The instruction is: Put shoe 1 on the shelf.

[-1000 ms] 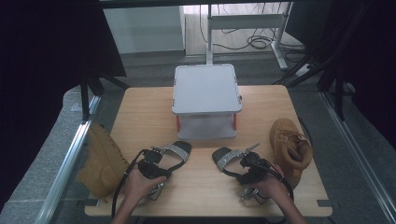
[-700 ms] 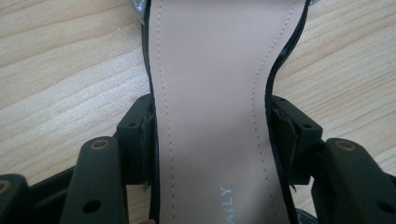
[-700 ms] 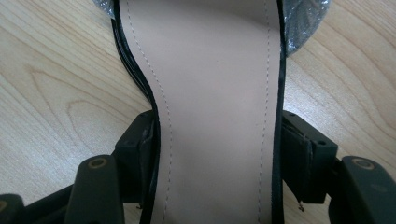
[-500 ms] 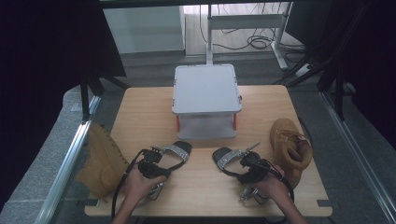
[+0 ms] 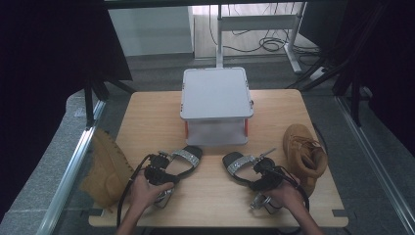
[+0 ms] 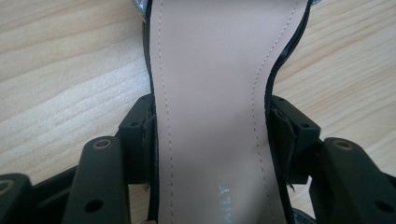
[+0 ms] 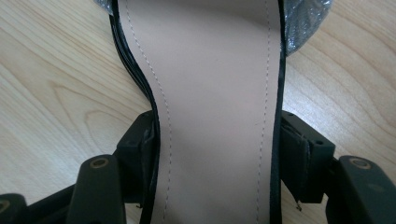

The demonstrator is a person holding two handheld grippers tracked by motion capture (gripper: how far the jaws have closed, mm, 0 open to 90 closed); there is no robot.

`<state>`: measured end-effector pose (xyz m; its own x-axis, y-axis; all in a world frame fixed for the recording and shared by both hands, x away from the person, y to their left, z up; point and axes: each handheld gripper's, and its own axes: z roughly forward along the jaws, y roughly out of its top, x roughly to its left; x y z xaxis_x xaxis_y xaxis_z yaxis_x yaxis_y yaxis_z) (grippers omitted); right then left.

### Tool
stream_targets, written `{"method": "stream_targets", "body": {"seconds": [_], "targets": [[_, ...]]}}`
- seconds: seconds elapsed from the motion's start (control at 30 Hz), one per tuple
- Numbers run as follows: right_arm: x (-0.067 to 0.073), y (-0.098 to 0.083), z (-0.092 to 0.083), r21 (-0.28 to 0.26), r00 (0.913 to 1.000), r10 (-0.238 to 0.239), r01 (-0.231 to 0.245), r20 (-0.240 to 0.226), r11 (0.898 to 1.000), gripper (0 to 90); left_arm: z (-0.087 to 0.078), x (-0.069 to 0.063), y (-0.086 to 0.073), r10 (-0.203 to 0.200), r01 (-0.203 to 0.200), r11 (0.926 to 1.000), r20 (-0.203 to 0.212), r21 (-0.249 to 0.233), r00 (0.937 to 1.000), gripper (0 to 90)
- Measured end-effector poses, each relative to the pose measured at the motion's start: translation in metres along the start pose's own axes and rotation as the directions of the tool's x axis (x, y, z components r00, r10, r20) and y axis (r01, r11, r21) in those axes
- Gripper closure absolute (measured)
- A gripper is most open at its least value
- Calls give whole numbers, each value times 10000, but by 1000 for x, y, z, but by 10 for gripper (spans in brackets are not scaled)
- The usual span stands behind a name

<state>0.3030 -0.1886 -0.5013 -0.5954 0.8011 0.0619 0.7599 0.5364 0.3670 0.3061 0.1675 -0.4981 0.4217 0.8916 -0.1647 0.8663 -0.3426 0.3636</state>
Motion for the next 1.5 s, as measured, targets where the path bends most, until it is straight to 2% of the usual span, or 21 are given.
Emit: {"method": "stream_targets", "body": {"seconds": [0.23, 0.27, 0.4, 0.53, 0.67, 0.77, 0.83, 0.87, 1.0, 1.07, 1.27, 1.33, 1.5], "targets": [[0, 4, -7, -298, 9997, 57, -63, -222, 9995, 387, -7, 1, 6, -16, 23, 9998, 354, -219, 9994, 418], [-1, 5, -9, -368, 9992, 124, -138, -375, 9992, 388, -8, 1, 6, -46, 56, 9997, 404, -246, 9992, 418], [-2, 6, -7, -299, 9993, 182, -192, -325, 9994, 388, -10, 2, 6, -48, 60, 9996, 415, -287, 9991, 418], [5, 9, 4, 466, 9994, -323, 317, 138, 9984, 384, -9, 3, 5, -29, 39, 9996, 406, -263, 9992, 418], [8, 9, 9, 679, 9972, -564, 531, 484, 9963, 378, -8, 4, 5, -55, 65, 9996, 381, -257, 9993, 418], [8, 8, 8, 667, 9981, -457, 429, 417, 9969, 373, -8, 4, 4, -50, 60, 9997, 381, -257, 9993, 418], [7, 8, 5, 717, 9994, -277, 263, 194, 9971, 337, -9, 4, 4, -8, 17, 9997, 387, -243, 9993, 418], [6, 7, 0, 872, 9992, -280, 254, 292, 9959, 318, -9, 4, 4, -10, 20, 9997, 385, -260, 9993, 418], [5, 5, 0, 1263, 9995, -313, 297, 105, 9915, 319, -9, 4, 4, 60, -49, 9996, 396, -262, 9992, 418], [4, 3, 3, 1435, 9995, -314, 323, -87, 9891, 365, -9, 3, 4, 52, -40, 9996, 390, -288, 9992, 418], [3, 3, 1, 1350, 9996, -219, 242, -184, 9906, 415, -11, 4, 4, 57, -45, 9995, 396, -325, 9992, 418], [1, 2, -1, 1087, 9997, -226, 239, -131, 9938, 424, -12, 5, 4, -11, 31, 9991, 454, -423, 9990, 418], [-2, 1, -8, 588, 9993, 135, -116, -335, 9982, 427, -15, 6, 5, -76, 110, 9982, 572, -586, 9983, 418]]}}
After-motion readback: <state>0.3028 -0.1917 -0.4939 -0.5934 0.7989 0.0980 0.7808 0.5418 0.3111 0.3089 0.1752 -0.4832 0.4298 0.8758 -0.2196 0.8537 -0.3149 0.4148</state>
